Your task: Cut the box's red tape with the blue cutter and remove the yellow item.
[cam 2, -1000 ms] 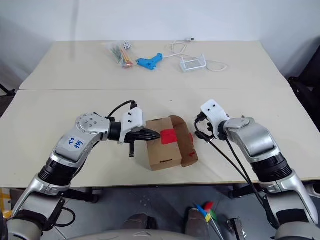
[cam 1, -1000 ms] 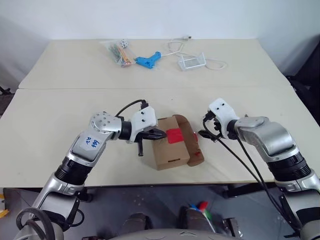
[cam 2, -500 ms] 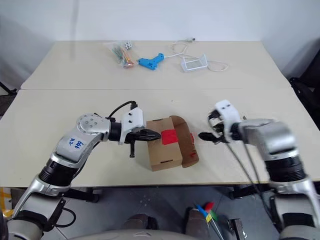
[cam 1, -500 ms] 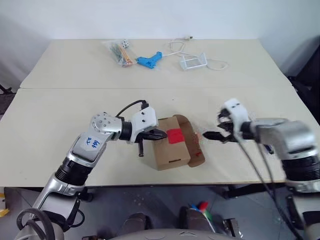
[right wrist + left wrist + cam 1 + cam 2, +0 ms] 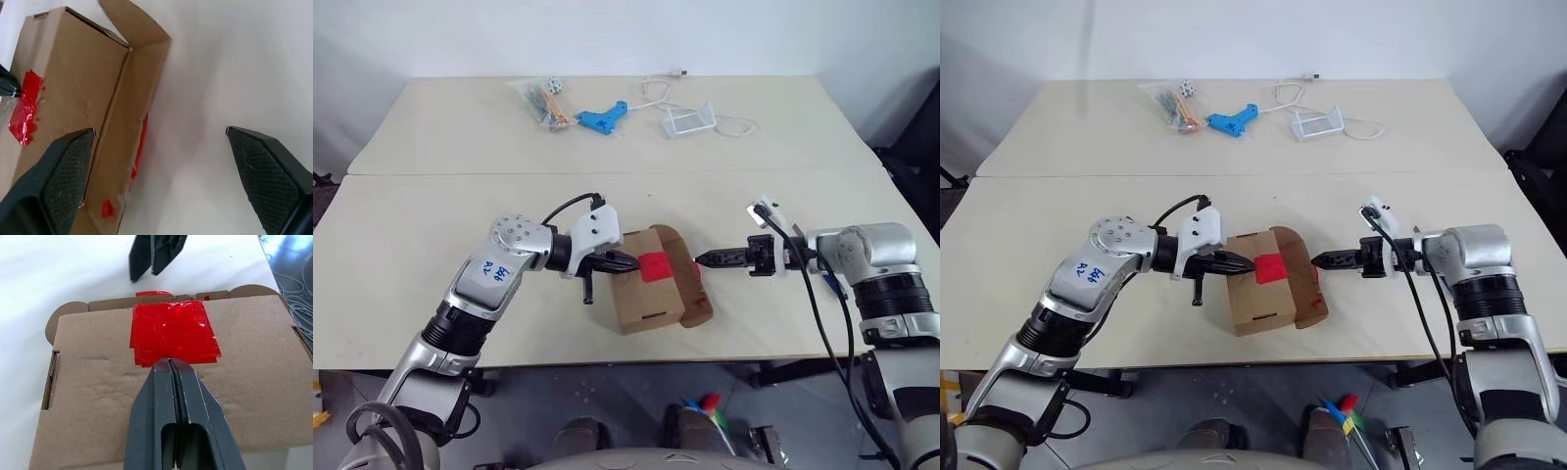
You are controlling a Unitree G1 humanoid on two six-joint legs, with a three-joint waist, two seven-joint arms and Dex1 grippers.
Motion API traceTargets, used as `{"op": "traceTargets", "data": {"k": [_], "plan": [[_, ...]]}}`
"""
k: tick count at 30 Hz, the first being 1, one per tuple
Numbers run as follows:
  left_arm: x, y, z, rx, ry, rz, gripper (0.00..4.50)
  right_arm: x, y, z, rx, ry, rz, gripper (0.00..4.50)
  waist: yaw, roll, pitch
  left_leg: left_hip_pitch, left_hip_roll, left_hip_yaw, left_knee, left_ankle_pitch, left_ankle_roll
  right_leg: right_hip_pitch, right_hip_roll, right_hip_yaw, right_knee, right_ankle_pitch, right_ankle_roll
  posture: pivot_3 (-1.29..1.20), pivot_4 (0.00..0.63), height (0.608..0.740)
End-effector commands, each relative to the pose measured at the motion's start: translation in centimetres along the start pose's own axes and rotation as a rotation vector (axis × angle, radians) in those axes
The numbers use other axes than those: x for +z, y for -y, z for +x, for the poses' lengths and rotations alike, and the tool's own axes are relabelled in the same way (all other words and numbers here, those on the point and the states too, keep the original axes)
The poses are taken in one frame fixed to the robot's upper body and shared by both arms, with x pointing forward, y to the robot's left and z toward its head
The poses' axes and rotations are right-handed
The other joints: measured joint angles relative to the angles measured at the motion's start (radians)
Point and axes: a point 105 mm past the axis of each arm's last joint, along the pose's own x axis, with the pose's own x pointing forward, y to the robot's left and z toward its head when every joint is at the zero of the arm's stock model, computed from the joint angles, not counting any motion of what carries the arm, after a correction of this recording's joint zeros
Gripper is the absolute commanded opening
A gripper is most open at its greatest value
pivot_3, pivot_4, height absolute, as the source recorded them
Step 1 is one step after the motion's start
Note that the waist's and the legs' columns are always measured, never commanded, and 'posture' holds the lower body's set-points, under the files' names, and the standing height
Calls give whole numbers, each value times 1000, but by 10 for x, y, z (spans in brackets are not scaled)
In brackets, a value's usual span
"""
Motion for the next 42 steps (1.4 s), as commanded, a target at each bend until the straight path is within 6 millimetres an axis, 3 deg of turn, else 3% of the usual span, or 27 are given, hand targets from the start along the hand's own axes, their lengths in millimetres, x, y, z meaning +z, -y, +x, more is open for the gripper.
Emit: {"op": "traceTargets", "data": {"k": [1, 9, 12, 17, 26, 29, 33, 37, 42], "plan": [[-17, 8, 6, -29, -67, -36, 0, -13, -7, 15, 81, -63, 12, 4487, 0, 0, 0, 0, 0, 0, 0, 0, 0, 0, 0, 0, 0, 0, 0, 0, 150, 740], [-16, 7, 1, -12, -66, -38, 0, -23, -32, 38, 204, -151, -11, 4487, -1, 0, 0, 0, 0, -1, 0, 0, -1, 0, 0, -1, 1, 0, 0, 0, 150, 740], [-16, 8, 3, -14, -66, -38, 0, -27, -36, 43, 224, -187, -26, 3887, -1, 0, 0, 1, 1, -1, 0, 0, -1, 0, 0, -1, 1, 0, 0, 0, 150, 740], [-15, 8, 4, -10, -63, -39, 0, -28, -27, 47, 168, -203, -27, 2162, -1, 0, 0, 0, 0, -1, 0, -1, -1, 0, 0, -1, 1, 0, 0, 0, 150, 740], [-17, 8, 4, 2, -57, -50, 0, -27, -17, 54, 119, -246, -7, 2162, -5, 0, 0, 1, 1, -1, 1, -1, -2, 1, 0, -1, 1, 0, 0, 0, 150, 740], [-17, 9, 4, -5, -57, -48, 0, -30, -11, 53, 91, -272, -14, 1523, -10, 0, 0, 2, 1, -1, 1, -1, -2, 1, 0, 0, 2, 0, 0, 0, 150, 740], [-18, 9, 4, 6, -52, -51, 0, -28, -3, 48, 51, -279, -13, 170, -9, 0, 0, 2, 0, -1, 1, -1, -2, 1, 0, 0, 2, 0, 0, 0, 150, 740], [-14, 7, 8, 28, -13, -62, 0, -15, 6, 43, -29, -220, 2, 53, -8, 0, -1, 2, 0, -2, 2, -1, -2, 2, 0, -1, 2, 0, 0, 0, 150, 740], [-2, 3, 14, 48, 50, -89, 0, -8, -2, 33, -1, -204, -14, 53, 2, 0, 0, 1, -1, -3, 3, 0, -1, 2, -2, 0, 2, 0, 0, 0, 150, 740]]}}
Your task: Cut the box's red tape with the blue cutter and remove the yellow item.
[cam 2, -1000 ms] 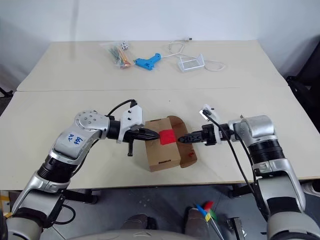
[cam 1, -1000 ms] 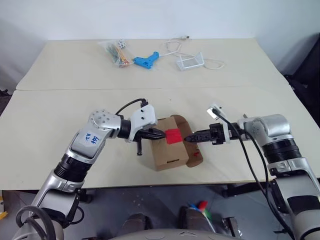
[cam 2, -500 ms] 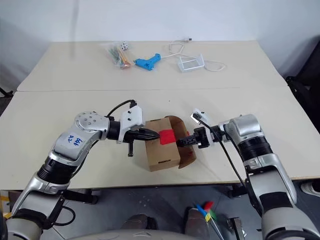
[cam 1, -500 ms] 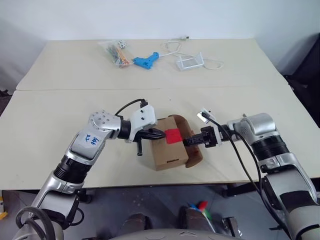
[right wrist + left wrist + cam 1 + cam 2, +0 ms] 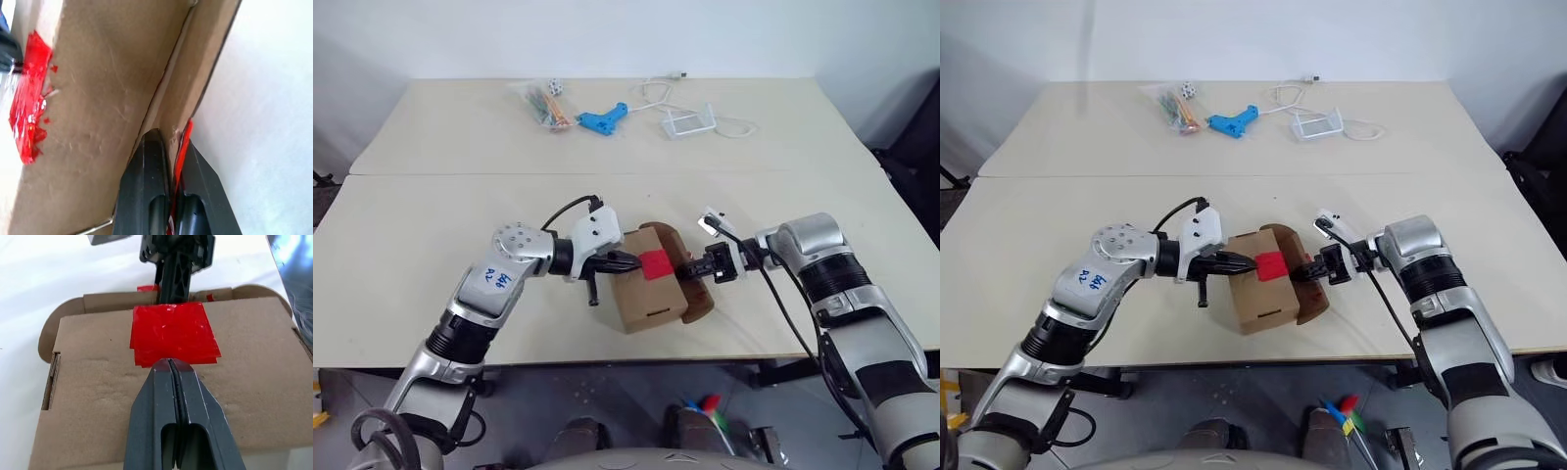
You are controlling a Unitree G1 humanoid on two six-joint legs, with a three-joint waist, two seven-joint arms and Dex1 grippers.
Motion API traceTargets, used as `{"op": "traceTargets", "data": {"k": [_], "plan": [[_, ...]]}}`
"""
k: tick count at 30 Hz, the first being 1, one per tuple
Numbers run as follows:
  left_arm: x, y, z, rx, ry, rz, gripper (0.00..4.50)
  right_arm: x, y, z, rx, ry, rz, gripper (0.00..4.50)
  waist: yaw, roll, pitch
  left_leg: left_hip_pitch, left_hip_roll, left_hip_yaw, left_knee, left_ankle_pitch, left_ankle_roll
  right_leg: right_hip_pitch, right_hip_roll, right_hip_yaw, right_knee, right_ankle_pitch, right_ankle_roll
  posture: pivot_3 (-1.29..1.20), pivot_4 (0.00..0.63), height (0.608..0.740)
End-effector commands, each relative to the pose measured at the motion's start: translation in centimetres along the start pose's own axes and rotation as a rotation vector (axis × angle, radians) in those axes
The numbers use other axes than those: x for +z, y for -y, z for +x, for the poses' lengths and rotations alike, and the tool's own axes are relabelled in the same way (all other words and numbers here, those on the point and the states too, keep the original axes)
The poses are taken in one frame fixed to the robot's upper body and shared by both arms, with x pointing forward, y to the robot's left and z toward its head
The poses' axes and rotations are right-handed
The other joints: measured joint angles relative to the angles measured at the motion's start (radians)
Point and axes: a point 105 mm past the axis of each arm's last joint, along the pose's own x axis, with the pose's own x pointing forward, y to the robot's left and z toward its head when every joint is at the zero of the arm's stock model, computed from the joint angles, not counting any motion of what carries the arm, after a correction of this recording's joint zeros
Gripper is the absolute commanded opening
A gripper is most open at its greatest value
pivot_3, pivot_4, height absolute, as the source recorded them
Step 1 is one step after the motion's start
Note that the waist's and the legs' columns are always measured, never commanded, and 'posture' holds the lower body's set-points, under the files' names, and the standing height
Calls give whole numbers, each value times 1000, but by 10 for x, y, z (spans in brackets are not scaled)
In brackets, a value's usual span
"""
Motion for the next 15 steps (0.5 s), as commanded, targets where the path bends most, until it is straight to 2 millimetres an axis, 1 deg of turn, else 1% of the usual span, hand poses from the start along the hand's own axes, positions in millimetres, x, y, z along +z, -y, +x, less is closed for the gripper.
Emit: {"op": "traceTargets", "data": {"k": [1, 5, 8, 11, 15], "plan": [[-2, 2, 9, -17, 7, -35, 0, -2, 11, -18, -106, -8, -5, 53, 3, 1, 0, 0, 0, 0, 0, 0, 0, 0, 0, 0, 0, 0, 0, 0, 150, 740], [3, 0, 19, -29, 38, -25, 0, 4, 8, -40, -141, 9, -19, 53, 7, 2, 1, -4, -2, -2, -1, 0, 0, -2, -1, -1, 0, 0, 0, 0, 150, 740], [9, -2, 32, -28, 71, -14, 0, 12, 3, -57, -142, 49, -7, 53, 7, 3, 2, -5, -3, -4, -2, 0, 0, -3, -1, -4, -1, 0, 1, 0, 150, 740], [16, -4, 42, -22, 111, -6, 0, 19, -2, -69, -143, 77, 3, 53, 5, 4, 2, -7, -2, -5, -2, 0, 0, -4, 0, -8, -1, 0, 1, 0, 150, 740], [23, -7, 53, 2, 156, 4, 0, 18, -8, -82, -173, 51, -27, 53, 5, 6, 4, -7, -1, -5, -3, 0, 0, -4, 1, -11, -2, 0, 1, 0, 150, 740]]}}
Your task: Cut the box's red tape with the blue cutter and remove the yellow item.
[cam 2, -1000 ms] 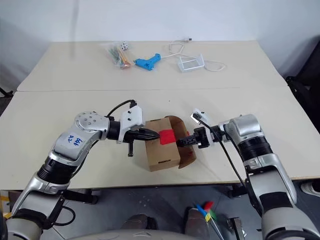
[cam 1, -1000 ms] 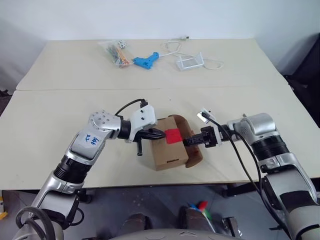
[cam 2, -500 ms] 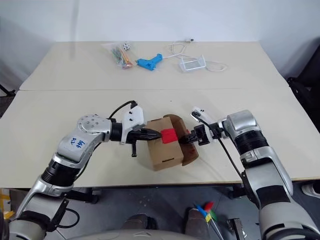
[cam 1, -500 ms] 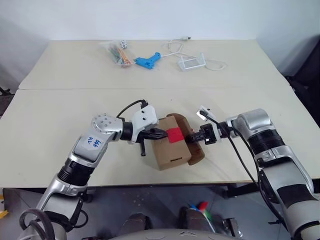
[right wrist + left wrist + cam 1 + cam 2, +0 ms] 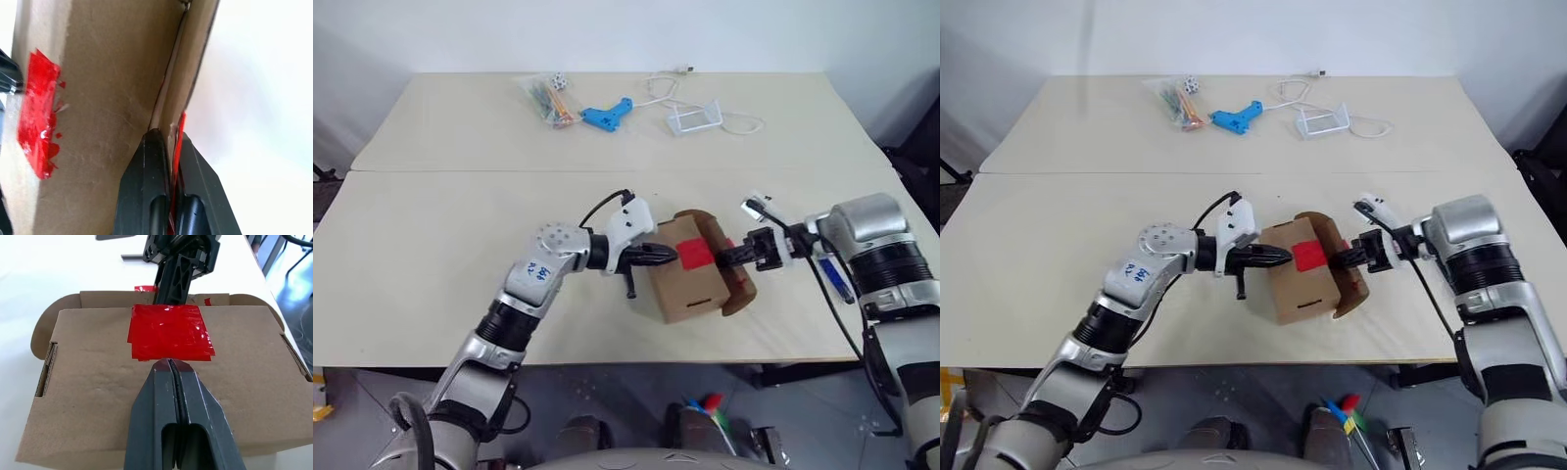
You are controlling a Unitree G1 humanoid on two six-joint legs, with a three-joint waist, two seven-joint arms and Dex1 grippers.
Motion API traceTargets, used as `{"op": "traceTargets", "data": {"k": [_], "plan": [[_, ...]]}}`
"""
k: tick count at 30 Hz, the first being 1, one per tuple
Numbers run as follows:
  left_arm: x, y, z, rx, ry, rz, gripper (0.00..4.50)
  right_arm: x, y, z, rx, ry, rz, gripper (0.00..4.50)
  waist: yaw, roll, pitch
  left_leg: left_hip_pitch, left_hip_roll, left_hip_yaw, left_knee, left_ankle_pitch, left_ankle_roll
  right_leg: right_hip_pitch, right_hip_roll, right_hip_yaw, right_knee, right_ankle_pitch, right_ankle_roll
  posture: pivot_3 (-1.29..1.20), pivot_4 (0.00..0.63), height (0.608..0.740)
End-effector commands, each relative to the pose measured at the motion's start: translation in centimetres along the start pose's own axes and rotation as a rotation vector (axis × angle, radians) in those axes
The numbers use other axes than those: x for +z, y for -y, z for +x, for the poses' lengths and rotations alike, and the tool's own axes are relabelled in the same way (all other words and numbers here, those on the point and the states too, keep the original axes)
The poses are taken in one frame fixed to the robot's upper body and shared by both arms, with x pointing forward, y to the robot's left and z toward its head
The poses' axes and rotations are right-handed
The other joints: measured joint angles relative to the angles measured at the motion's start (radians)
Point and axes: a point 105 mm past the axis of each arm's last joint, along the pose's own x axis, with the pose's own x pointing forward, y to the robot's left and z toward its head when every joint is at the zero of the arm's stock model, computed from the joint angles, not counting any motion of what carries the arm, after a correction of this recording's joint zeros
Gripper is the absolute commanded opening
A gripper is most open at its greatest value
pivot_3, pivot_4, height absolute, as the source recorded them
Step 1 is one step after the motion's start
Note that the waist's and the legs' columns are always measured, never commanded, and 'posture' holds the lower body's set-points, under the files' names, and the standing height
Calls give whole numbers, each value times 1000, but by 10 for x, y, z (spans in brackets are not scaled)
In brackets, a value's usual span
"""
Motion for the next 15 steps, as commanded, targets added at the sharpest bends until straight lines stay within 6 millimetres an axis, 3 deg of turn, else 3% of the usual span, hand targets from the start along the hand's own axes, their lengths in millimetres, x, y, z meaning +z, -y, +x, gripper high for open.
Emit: {"op": "traceTargets", "data": {"k": [1, 8, 15], "plan": [[1, -5, 7, 31, 10, 21, 0, 14, -15, -20, 1, 22, -76, 53, 1, 1, 1, 0, 0, 0, 0, 0, 0, 0, 0, 0, 0, 0, 0, 0, 150, 740], [13, -5, 26, 95, 120, 32, 0, 25, -28, -50, -73, -28, -166, 53, 6, 3, 3, -2, 0, 1, 1, 0, 1, 0, 0, 0, -2, 0, 0, 0, 150, 740], [20, -3, 36, 141, 193, 30, 0, 36, -34, -63, -137, -64, -215, 53, 11, 4, 4, -3, 0, 1, 1, 0, 0, -1, 0, 0, -3, 0, 0, 0, 150, 740]]}}
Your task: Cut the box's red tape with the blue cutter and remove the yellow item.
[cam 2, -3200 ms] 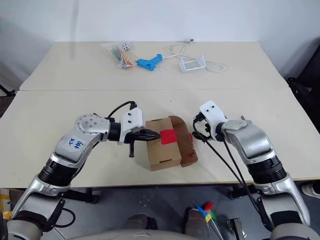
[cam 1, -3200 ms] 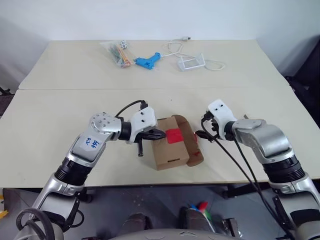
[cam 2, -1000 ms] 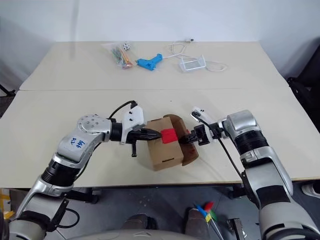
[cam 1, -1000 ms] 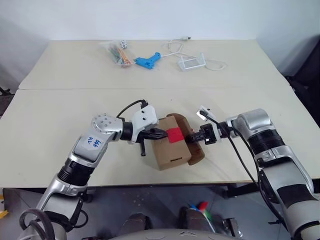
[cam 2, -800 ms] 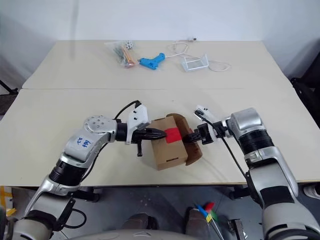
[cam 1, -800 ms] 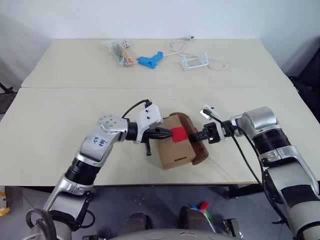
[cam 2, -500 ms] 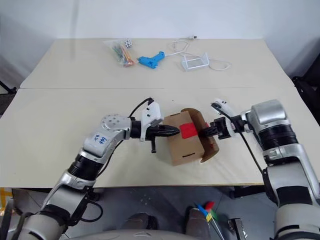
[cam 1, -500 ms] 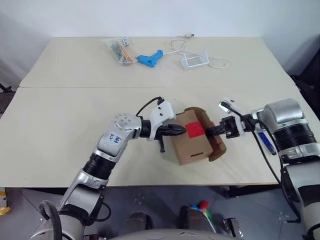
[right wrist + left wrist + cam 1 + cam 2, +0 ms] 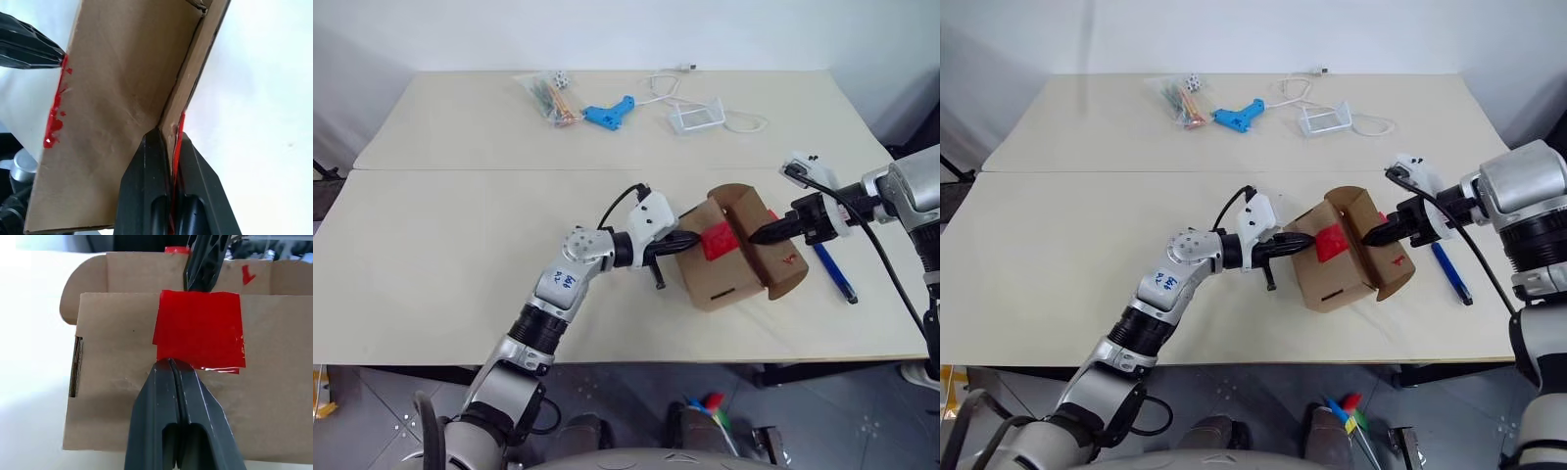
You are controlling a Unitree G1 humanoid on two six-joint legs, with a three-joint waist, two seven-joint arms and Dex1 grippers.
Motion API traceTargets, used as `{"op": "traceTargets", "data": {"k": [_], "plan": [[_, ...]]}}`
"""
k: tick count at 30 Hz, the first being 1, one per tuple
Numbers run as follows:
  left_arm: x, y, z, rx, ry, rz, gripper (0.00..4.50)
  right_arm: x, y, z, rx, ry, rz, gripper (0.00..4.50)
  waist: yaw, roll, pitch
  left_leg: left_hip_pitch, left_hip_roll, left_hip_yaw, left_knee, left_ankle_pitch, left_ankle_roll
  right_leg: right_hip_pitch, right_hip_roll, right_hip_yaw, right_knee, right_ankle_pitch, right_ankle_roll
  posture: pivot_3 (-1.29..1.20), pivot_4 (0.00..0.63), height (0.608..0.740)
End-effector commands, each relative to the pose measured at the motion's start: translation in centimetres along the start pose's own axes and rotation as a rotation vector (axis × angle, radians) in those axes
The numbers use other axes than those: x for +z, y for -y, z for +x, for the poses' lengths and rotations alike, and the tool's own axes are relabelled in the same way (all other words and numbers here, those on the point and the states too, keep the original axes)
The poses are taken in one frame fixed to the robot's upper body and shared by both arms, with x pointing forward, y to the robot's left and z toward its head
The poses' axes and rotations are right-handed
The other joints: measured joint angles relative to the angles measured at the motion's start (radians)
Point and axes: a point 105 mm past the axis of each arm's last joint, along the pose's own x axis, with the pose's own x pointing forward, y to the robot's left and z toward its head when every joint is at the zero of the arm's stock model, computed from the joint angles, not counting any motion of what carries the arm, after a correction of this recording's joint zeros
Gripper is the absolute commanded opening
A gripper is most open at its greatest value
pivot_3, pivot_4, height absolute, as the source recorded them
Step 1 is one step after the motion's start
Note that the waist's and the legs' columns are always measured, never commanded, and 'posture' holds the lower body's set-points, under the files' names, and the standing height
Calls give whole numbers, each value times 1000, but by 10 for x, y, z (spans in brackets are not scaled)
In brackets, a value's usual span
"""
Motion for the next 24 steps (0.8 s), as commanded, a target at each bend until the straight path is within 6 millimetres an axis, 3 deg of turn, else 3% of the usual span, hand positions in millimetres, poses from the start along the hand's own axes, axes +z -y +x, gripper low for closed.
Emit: {"op": "traceTargets", "data": {"k": [1, 6, 12, 24], "plan": [[7, 3, 8, 27, 60, 0, 0, 17, -15, -14, 22, 16, -81, 53, 5, 1, 1, -1, 0, 0, 0, 0, 0, -1, 0, 0, 0, 0, 0, 0, 150, 740], [4, 3, 7, 35, 76, -9, 0, 23, -14, -26, -38, -18, -116, 53, 14, 3, 1, -7, 0, 0, 2, 0, 0, -6, 0, 0, 0, 0, 0, 0, 150, 740], [-5, 1, 4, 56, 74, -31, 0, 40, -30, -38, -79, -12, -154, 53, 15, 4, 2, -10, -1, -1, 2, 0, 0, -8, 0, -2, 0, 0, 0, 0, 150, 740], [-17, 4, -3, 70, 48, -58, 0, 22, -34, -29, -264, -59, -149, 53, 17, 4, 2, -11, 0, -4, 2, 0, 0, -8, 0, -4, 1, 0, 0, 0, 150, 740]]}}
